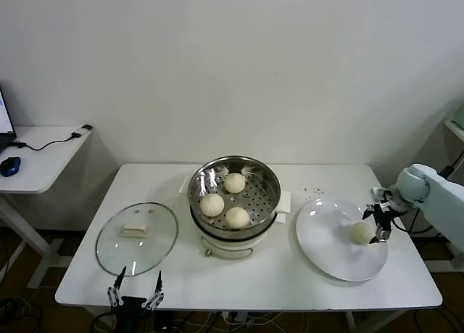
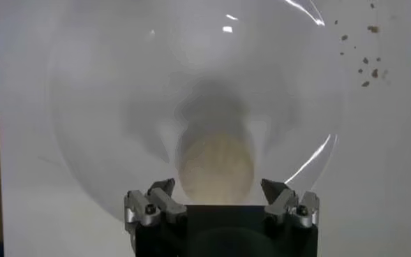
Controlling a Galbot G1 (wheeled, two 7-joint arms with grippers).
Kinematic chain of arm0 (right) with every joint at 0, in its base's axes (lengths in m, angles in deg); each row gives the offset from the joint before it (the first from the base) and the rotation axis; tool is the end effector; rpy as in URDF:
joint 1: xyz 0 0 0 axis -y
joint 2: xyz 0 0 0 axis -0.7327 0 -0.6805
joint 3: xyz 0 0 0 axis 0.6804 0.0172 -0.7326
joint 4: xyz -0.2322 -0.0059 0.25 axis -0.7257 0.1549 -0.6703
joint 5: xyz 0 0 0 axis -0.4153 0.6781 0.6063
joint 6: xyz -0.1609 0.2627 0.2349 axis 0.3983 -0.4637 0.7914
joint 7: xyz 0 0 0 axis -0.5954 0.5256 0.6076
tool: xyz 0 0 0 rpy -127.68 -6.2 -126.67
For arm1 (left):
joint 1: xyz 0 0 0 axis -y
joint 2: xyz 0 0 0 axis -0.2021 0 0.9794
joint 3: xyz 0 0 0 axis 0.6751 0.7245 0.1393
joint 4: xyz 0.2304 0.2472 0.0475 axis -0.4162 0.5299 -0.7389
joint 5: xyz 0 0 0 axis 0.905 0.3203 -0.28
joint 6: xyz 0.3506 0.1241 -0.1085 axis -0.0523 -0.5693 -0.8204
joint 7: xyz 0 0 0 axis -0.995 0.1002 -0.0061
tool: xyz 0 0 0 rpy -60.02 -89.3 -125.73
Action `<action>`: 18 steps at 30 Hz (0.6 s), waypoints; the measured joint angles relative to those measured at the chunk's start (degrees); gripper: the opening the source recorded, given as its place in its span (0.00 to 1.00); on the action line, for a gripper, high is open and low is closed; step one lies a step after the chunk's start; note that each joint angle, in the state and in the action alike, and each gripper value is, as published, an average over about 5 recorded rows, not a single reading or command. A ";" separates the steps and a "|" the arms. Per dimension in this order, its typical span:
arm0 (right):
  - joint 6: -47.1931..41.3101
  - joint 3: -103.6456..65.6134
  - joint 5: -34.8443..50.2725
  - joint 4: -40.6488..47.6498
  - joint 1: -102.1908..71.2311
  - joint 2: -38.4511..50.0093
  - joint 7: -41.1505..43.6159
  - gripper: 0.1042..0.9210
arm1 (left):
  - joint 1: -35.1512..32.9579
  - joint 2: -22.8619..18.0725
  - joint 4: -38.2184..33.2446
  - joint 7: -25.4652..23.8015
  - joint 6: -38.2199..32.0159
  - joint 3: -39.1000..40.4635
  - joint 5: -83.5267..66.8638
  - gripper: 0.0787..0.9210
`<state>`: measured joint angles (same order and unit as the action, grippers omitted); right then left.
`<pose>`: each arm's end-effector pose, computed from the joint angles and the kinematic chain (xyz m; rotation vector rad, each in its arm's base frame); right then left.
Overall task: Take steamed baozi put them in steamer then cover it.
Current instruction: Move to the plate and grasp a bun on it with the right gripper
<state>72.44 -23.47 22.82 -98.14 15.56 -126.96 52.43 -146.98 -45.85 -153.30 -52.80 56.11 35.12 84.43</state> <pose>0.5432 -0.2635 -0.2414 1.1464 -1.3509 1.1823 0.1241 0.0296 -0.3619 0.0596 -2.8552 -0.4238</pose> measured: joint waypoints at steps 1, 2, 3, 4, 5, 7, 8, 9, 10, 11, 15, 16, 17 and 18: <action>0.24 -0.06 -0.33 0.45 -0.07 -0.39 0.17 0.88 | 0.07 -0.01 0.02 0.00 0.04 -0.02 0.00 0.88; 0.48 -0.12 -0.63 0.86 -0.12 -0.75 0.35 0.88 | 0.14 -0.01 0.05 0.01 0.08 -0.03 0.00 0.88; 0.69 -0.16 -0.90 1.22 -0.15 -1.06 0.53 0.88 | 0.21 -0.02 0.07 0.01 0.12 -0.04 0.00 0.88; 0.90 -0.18 -1.13 1.55 -0.16 -1.32 0.71 0.88 | 0.26 -0.02 0.10 0.01 0.15 -0.04 0.00 0.88; 1.12 -0.18 -1.36 1.87 -0.16 -1.58 0.89 0.87 | 0.32 -0.02 0.13 0.01 0.18 -0.03 0.00 0.88; 1.51 -0.20 -1.74 2.48 -0.12 -2.07 1.22 0.85 | 0.45 -0.04 0.20 0.01 0.25 0.03 0.02 0.88; 1.70 -0.21 -1.91 2.77 -0.09 -2.30 1.38 0.84 | 0.51 -0.05 0.23 0.02 0.27 0.07 0.04 0.88; 1.87 -0.23 -2.05 3.04 -0.05 -2.52 1.53 0.82 | 0.55 -0.07 0.26 0.02 0.29 0.11 0.07 0.88; 2.03 -0.23 -2.16 3.27 0.00 -2.71 1.68 0.80 | 0.59 -0.09 0.29 0.02 0.31 0.15 0.11 0.88; 2.18 -0.23 -2.26 3.48 0.04 -2.89 1.84 0.78 | 0.61 -0.11 0.29 0.03 0.31 0.18 0.15 0.88; 2.68 -0.23 -2.50 4.15 0.20 -3.45 2.31 0.72 | 0.61 -0.16 0.31 0.04 0.32 0.20 0.21 0.88; 2.76 -0.22 -2.51 4.24 0.27 -3.55 2.37 0.72 | 0.60 -0.16 0.32 0.05 0.32 0.19 0.21 0.88; 2.84 -0.17 -2.49 4.30 0.37 -3.63 2.42 0.71 | 0.59 -0.16 0.32 0.05 0.32 0.17 0.21 0.88; 2.88 -0.08 -2.41 4.33 0.51 -3.69 2.46 0.71 | 0.57 -0.16 0.32 0.05 0.32 0.17 0.21 0.88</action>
<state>75.32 -23.55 20.41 -93.81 16.07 -130.65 54.89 -146.40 -46.01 -152.98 -52.75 56.43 35.29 84.64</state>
